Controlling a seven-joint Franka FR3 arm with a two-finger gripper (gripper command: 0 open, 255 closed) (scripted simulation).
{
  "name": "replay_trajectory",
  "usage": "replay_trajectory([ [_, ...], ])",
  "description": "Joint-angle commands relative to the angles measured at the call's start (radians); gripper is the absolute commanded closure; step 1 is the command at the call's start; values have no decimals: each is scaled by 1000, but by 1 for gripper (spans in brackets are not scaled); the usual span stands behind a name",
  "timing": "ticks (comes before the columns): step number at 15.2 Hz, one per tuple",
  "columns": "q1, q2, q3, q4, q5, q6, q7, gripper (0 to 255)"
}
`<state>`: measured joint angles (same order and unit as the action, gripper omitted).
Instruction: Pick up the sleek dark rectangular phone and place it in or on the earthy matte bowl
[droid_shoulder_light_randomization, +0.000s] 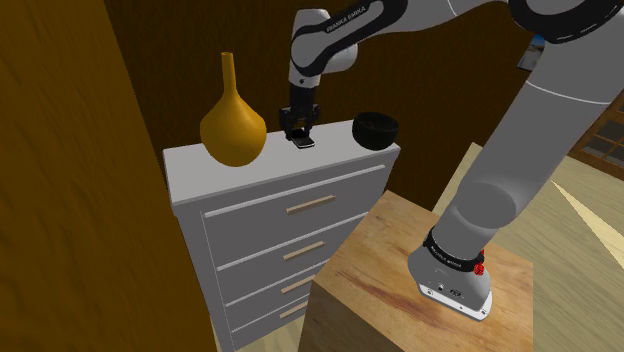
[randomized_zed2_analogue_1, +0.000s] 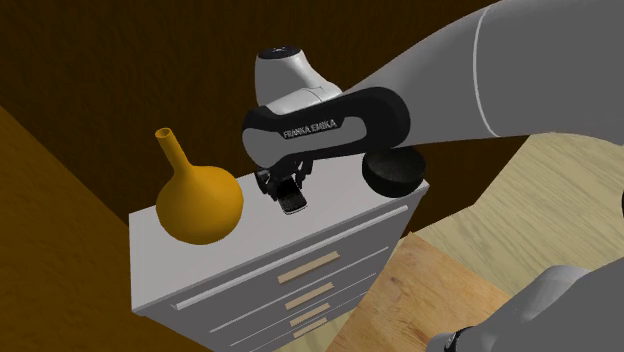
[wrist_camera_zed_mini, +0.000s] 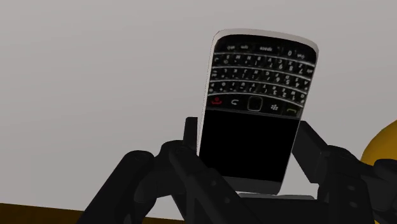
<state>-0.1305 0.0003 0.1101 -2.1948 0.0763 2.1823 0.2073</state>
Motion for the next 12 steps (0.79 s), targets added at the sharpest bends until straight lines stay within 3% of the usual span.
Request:
replay_trajectory([
  [1,0,-10,0,17,0,-27,1,255],
  [12,-2,-66,-3,107,0,-173,6,255],
])
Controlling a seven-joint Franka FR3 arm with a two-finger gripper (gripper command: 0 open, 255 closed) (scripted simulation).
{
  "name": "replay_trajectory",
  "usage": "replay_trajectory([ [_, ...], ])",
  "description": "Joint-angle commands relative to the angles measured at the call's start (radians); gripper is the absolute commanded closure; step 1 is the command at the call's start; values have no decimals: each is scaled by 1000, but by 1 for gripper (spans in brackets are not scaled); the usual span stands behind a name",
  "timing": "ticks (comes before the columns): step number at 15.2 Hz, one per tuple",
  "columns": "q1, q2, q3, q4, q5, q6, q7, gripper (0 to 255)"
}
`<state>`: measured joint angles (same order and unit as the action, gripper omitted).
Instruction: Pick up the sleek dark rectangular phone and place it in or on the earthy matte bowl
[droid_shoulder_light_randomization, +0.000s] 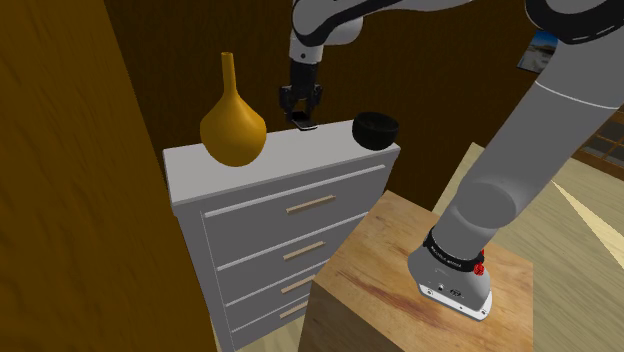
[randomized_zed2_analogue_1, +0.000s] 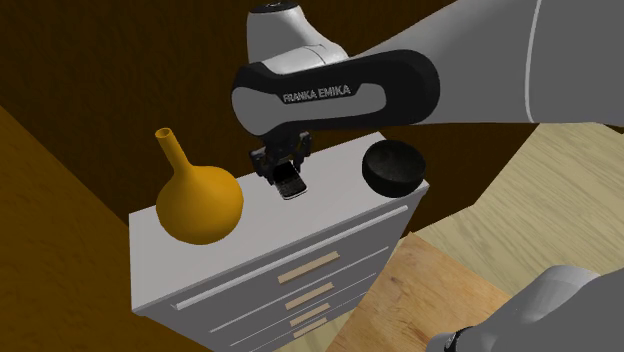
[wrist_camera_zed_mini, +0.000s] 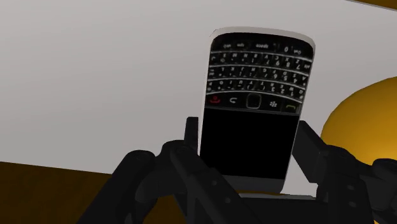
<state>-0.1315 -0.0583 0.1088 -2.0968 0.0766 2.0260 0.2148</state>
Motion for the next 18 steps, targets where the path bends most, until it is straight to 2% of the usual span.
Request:
replay_trajectory([
  [1,-1,-11,-2,18,0,-30,-1,255],
  [10,-2,-35,-3,110,-1,-145,4,255],
  [18,-80,-178,-108,-37,-15,-153,-173,255],
])
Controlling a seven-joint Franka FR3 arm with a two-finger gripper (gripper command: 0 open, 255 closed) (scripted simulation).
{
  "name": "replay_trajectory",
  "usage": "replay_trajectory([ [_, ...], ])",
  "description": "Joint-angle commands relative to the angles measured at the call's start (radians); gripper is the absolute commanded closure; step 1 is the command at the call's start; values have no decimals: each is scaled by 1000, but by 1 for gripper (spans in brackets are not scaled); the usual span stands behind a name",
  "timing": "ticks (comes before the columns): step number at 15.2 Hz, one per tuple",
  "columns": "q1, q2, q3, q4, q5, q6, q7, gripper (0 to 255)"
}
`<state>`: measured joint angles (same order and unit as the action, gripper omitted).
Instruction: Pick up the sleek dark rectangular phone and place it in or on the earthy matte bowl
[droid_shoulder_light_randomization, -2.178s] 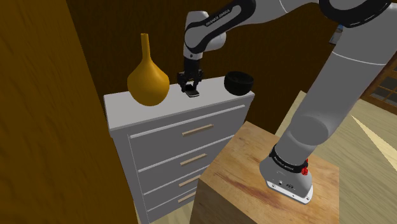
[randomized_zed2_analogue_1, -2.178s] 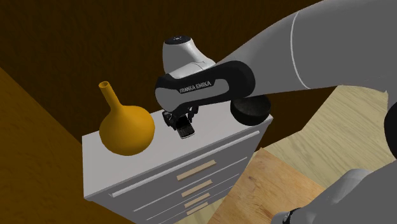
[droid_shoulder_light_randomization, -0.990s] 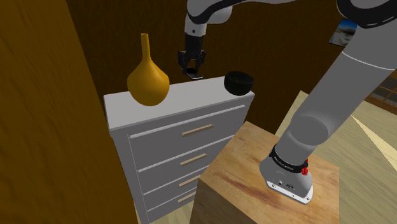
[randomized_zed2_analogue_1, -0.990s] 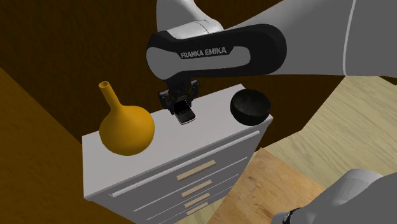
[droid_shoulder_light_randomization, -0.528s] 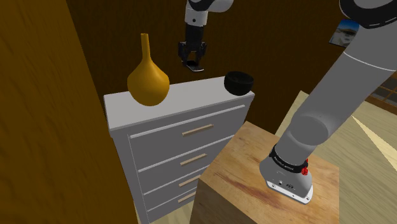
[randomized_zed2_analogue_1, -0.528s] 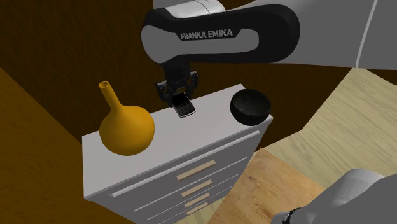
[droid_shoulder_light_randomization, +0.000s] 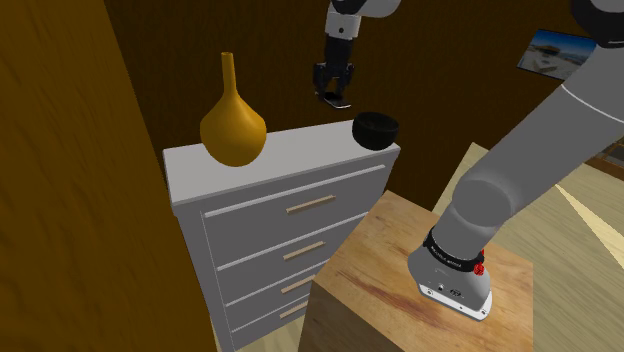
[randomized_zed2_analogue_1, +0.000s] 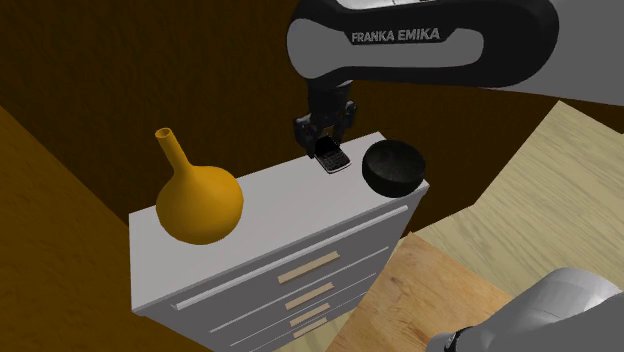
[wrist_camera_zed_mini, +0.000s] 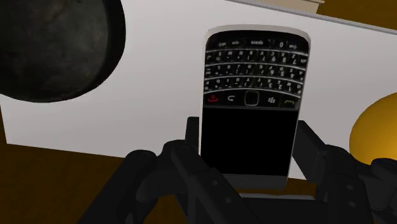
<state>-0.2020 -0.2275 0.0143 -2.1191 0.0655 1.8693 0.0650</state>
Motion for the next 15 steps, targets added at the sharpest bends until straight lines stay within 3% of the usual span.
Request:
replay_trajectory([
  [1,-20,-23,-28,-27,-8,2,-46,255],
  [15,-150,-115,-228,-109,-90,-19,-338,255],
])
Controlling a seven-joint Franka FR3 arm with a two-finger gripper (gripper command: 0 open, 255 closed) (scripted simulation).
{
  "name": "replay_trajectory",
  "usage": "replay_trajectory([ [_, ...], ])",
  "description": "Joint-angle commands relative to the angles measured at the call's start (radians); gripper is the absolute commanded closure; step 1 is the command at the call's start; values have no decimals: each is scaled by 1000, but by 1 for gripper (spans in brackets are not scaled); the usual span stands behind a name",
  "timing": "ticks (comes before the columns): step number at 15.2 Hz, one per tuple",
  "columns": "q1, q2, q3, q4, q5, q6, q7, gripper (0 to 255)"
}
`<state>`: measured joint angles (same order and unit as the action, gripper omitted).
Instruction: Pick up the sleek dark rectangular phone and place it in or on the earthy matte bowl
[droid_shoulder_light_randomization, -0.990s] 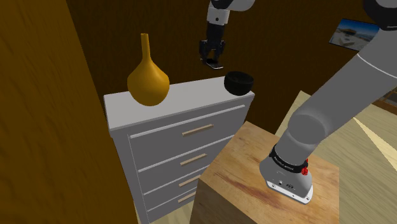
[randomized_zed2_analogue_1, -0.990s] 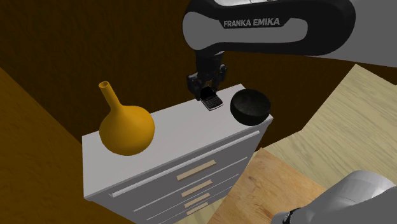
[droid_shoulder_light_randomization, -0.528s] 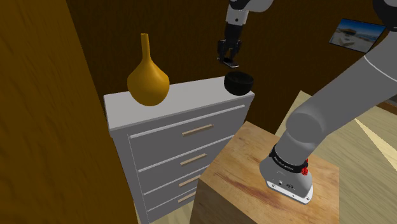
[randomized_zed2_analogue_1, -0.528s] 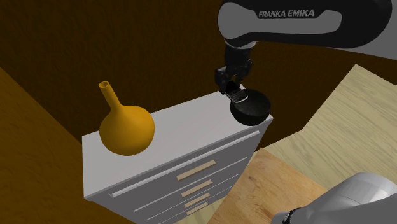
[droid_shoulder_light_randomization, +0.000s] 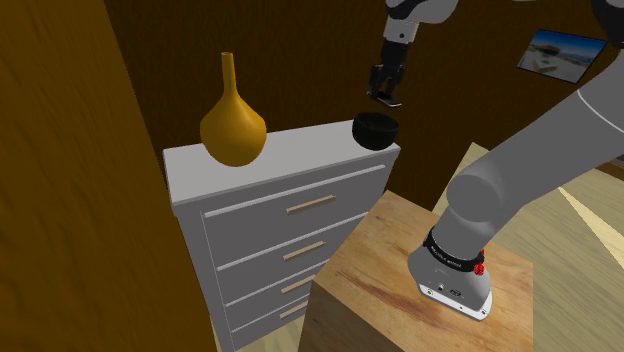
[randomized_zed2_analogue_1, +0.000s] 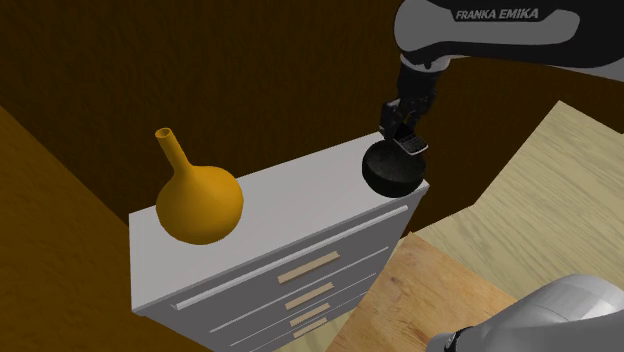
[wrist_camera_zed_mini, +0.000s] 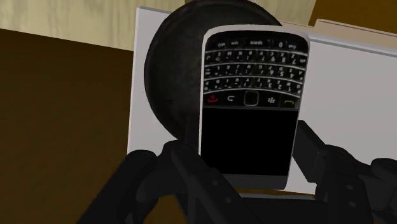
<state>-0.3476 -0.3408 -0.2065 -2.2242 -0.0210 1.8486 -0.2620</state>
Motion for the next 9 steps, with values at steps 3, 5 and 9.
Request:
replay_trajectory([
  [3,-5,5,-10,-39,-3,43,-14,255],
  [5,-5,10,-11,-61,-3,71,-15,255],
  [9,-5,25,-15,-102,-2,126,-19,255],
])
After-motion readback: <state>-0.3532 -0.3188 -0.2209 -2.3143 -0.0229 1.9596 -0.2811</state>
